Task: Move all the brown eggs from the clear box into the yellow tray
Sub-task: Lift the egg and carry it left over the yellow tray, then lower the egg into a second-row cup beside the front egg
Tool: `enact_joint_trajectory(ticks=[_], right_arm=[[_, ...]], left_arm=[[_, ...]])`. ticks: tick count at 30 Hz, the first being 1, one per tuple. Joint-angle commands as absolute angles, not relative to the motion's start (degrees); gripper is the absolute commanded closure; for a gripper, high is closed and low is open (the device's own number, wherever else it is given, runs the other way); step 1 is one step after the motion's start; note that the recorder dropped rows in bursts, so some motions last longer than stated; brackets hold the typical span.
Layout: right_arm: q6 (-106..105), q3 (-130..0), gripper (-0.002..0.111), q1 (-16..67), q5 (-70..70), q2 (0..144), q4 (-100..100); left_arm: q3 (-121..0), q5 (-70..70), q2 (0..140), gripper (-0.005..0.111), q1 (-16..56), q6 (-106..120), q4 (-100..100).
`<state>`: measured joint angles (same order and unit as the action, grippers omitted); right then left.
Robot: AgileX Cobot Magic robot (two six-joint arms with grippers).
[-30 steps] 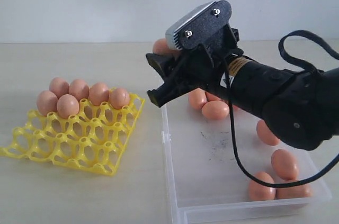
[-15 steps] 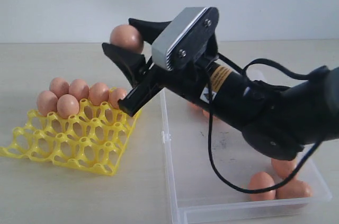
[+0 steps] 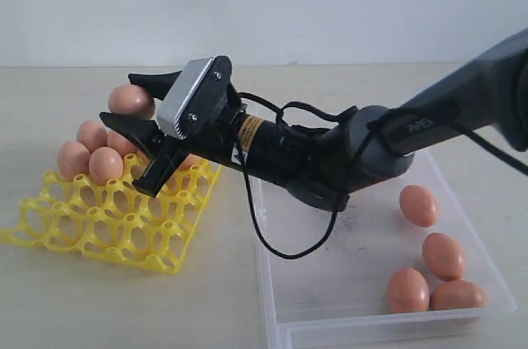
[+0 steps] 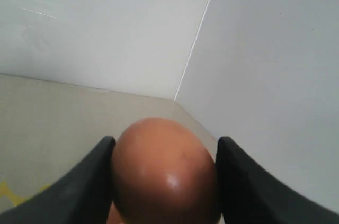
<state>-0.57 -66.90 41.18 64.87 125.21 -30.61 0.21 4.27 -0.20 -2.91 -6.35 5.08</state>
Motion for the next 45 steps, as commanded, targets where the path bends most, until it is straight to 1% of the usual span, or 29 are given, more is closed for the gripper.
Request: enact_joint_trajectory(ticks=[1,5,7,11,14,21,33,45], right_arm=[[6.0,-72.3,0.109,40.8,63.7,129.1,-31.8],[17.5,-77.8,0.109,40.0,59.3,131.9,-32.8],[21.9,-80.3,0.109,39.5,57.9,133.1,-37.3],[29.4,-85.1,0.109,38.1,59.8,136.0,-49.9],[34.0,-87.5,0.109,37.6,60.1,137.8,-52.6],[36.3,-89.4,0.109,37.6,60.7,140.3,-51.3],[38.5,-89.4,0.109,37.1,54.1,142.8,-50.1],[38.0,-89.4,0.109,37.1,54.1,142.8,-50.1]], left_arm=[[0.0,4.0,0.0,0.103,-2.6,-6.4,5.1],[0.0,4.0,0.0,0.103,-2.6,-6.4,5.1],[0.0,4.0,0.0,0.103,-2.6,-6.4,5.1],[0.0,4.0,0.0,0.103,-2.6,-6.4,5.1],[0.0,4.0,0.0,0.103,-2.6,-6.4,5.1],[0.0,4.0,0.0,0.103,-2.6,-6.4,5.1],[0.0,4.0,0.0,0.103,-2.6,-6.4,5.1],[0.0,4.0,0.0,0.103,-2.6,-6.4,5.1]])
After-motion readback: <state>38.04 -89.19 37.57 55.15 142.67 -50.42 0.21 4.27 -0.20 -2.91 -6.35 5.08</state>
